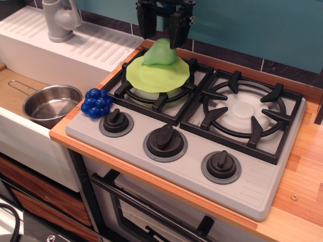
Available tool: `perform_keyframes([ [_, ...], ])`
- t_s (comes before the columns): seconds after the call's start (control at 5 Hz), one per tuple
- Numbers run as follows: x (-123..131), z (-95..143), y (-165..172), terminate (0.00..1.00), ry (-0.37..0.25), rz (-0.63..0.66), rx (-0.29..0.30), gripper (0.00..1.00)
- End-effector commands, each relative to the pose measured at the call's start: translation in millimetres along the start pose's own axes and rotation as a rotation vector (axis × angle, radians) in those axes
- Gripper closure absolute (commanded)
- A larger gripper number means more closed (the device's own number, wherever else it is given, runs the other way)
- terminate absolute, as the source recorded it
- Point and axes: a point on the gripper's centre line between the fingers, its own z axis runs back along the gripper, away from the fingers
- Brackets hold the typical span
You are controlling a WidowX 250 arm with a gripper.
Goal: Put pear on plate and blueberry in pot or pan in sink
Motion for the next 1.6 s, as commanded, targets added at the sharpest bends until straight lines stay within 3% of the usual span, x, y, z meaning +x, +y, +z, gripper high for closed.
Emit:
perform_keyframes([
  [0.0,-2,50,-3,0.00,-0.114,-0.048,0.060,0.00],
  [0.6,-2,50,-3,0.00,-0.114,-0.048,0.060,0.00],
  [0.8,-22,47,0,0.00,-0.125,-0.077,0.071,0.00],
  [1.0,-42,40,6,0.00,-0.112,-0.102,0.120,0.00],
  [1.2,-48,37,11,0.00,-0.117,-0.119,0.094,0.00],
  [1.4,-58,24,22,0.00,-0.148,-0.145,0.118,0.00],
])
